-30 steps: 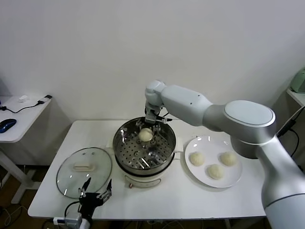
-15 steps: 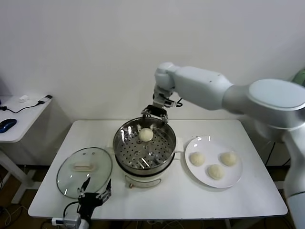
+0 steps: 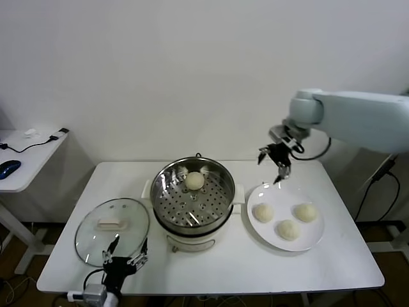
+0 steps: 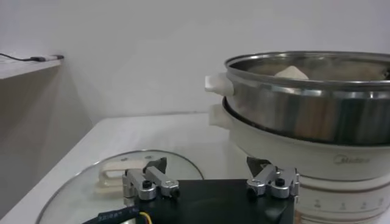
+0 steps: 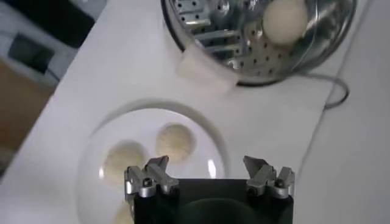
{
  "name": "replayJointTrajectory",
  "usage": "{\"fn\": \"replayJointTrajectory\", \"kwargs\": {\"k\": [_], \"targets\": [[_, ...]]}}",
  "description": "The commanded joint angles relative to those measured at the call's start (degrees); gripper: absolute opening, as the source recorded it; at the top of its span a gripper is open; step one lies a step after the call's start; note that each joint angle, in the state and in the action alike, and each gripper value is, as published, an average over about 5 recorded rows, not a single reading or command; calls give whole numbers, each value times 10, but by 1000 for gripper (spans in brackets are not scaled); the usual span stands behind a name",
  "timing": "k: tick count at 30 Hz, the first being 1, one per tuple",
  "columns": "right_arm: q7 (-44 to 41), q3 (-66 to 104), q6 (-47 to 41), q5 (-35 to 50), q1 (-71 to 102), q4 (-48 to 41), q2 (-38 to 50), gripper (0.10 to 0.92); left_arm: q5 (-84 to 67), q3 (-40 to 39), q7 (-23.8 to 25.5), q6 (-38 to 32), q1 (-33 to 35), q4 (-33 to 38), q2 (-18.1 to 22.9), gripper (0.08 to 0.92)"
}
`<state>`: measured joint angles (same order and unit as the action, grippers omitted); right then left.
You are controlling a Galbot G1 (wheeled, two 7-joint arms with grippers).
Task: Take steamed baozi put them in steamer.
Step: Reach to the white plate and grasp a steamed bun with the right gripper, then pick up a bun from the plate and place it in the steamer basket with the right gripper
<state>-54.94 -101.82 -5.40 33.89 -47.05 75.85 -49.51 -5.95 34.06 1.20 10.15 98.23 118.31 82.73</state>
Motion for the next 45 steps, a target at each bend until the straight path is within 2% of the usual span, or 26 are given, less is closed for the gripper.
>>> {"fn": "replayJointTrajectory", "kwargs": {"k": [1,13,29,45], "targets": [[63,19,-152,29,77,66,85,823,1,1,0,0,1,0,1,823],[78,136,-167,-32,240,-72,1,823,3,4,-1,-3,17,3,4,823],[86,200,-166,-58,312,-143,-43,820,7,3,-2,-5,20,1,5,823],[74,213,-153,-63,293,-133,-33,673,15,-2,-1,-5,18,1,5,823]]}}
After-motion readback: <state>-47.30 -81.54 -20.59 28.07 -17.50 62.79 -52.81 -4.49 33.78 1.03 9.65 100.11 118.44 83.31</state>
